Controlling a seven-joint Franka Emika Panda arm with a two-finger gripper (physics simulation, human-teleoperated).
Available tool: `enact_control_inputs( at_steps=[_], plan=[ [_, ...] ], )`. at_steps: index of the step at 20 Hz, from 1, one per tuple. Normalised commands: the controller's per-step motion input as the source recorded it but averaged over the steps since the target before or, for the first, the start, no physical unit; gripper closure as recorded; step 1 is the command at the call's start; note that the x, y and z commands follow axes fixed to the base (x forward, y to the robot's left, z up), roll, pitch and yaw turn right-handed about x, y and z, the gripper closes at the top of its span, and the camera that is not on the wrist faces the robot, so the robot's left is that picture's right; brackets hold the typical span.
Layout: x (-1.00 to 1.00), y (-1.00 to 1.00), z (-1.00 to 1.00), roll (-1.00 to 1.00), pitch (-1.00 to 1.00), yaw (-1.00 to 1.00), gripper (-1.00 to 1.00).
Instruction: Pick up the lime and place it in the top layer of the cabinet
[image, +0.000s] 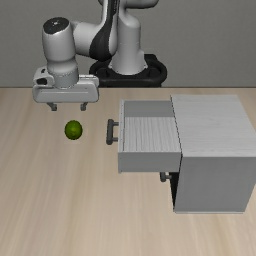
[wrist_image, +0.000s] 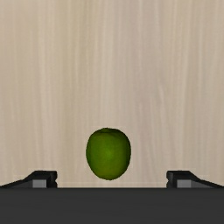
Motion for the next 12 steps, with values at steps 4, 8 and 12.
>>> enact_control_inputs(
  at_steps=[4, 8, 12],
  plan=[
    [0.00, 0.00, -1.00, 0.00, 0.00, 0.00, -1.00],
    [0.00, 0.00, -1.00, 0.00, 0.00, 0.00, -1.00],
    [0.00, 0.00, -0.25, 0.00, 0.00, 0.00, 1.00]
  ],
)
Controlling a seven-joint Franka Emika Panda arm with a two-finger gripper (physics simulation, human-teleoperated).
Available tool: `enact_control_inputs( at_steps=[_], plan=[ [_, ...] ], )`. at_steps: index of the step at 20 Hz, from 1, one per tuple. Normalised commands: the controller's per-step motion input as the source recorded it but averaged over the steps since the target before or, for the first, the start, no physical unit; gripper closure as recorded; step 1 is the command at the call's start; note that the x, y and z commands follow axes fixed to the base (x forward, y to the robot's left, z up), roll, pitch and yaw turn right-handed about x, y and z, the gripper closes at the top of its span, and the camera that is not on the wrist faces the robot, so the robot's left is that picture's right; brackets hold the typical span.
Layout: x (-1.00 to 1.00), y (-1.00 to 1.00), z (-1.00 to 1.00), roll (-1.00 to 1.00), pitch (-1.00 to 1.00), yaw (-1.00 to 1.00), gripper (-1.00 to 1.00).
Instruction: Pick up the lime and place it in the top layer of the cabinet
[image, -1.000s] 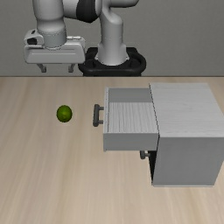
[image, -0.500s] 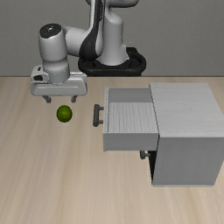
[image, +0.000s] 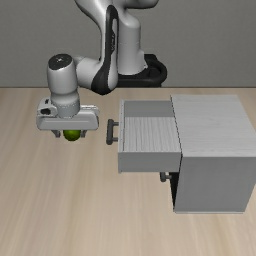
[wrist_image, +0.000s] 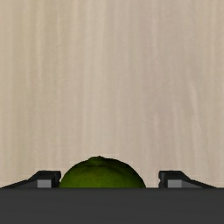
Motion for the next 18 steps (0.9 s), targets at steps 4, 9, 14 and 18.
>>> enact_control_inputs(
  at_steps=[4, 9, 14, 18],
  plan=[
    [0.00, 0.00, 0.00, 0.00, 0.00, 0.00, 1.00],
    [0.00, 0.00, 0.20, 0.00, 0.00, 0.00, 1.00],
    [0.00, 0.00, 0.80, 0.00, 0.00, 0.00, 1.00],
    [0.00, 0.00, 1.00, 0.00, 0.00, 0.00, 1.00]
  ],
)
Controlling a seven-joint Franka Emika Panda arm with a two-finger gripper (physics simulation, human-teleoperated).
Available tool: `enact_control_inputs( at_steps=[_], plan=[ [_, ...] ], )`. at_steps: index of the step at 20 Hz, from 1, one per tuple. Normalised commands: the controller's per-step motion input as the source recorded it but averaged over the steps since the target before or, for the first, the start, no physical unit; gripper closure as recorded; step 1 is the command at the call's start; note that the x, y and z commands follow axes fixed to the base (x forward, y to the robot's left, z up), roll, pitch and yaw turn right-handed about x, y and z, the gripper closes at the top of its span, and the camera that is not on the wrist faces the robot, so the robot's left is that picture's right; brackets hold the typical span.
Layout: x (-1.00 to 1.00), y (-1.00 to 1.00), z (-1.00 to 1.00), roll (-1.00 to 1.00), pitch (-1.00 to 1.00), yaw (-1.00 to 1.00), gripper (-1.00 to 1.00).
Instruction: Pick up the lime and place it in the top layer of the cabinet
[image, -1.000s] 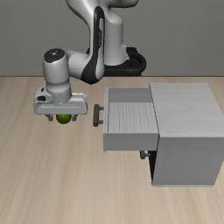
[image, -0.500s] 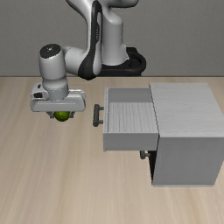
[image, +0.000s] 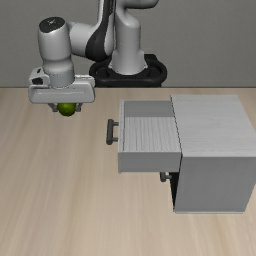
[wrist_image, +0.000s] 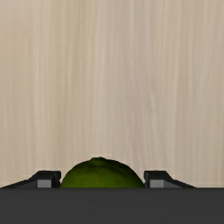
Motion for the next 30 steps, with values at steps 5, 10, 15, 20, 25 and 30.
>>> enact_control_inputs(
  at_steps=[5, 10, 15, 20, 25, 30],
  plan=[
    [0.00, 0.00, 1.00, 0.00, 0.00, 0.00, 1.00],
    [0.00, 0.00, 1.00, 0.00, 0.00, 0.00, 1.00],
    [0.00, 0.00, 1.00, 0.00, 0.00, 0.00, 1.00],
    [0.00, 0.80, 0.20, 0.00, 0.00, 0.00, 1.00],
    [0.00, 1.00, 0.00, 0.00, 0.00, 0.00, 1.00],
    [0.00, 1.00, 0.00, 0.00, 0.00, 0.00, 1.00]
  ],
)
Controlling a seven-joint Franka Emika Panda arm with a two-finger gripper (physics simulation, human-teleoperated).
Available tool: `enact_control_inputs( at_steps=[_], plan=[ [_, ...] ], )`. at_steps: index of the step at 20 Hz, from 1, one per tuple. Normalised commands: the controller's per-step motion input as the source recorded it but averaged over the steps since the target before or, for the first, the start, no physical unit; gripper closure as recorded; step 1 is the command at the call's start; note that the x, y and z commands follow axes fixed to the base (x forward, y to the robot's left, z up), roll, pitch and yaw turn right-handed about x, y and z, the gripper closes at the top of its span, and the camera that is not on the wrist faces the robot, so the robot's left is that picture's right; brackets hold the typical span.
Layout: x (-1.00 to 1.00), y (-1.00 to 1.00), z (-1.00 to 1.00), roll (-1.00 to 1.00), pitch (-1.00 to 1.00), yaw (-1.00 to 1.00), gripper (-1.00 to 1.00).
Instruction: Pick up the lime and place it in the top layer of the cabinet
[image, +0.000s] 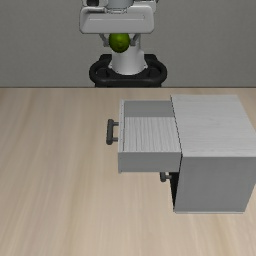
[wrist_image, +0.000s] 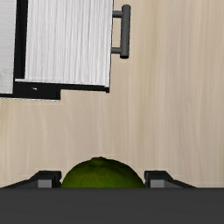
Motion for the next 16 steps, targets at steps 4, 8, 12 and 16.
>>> enact_control_inputs(
  at_steps=[4, 8, 12, 16],
  plan=[
    [0.00, 1.00, 0.00, 0.00, 0.00, 0.00, 1.00],
    [0.75, 0.25, 0.00, 0.00, 0.00, 0.00, 1.00],
    [1.00, 0.00, 0.00, 0.00, 0.00, 0.00, 1.00],
    [1.00, 0.00, 0.00, 0.00, 0.00, 0.00, 1.00]
  ],
)
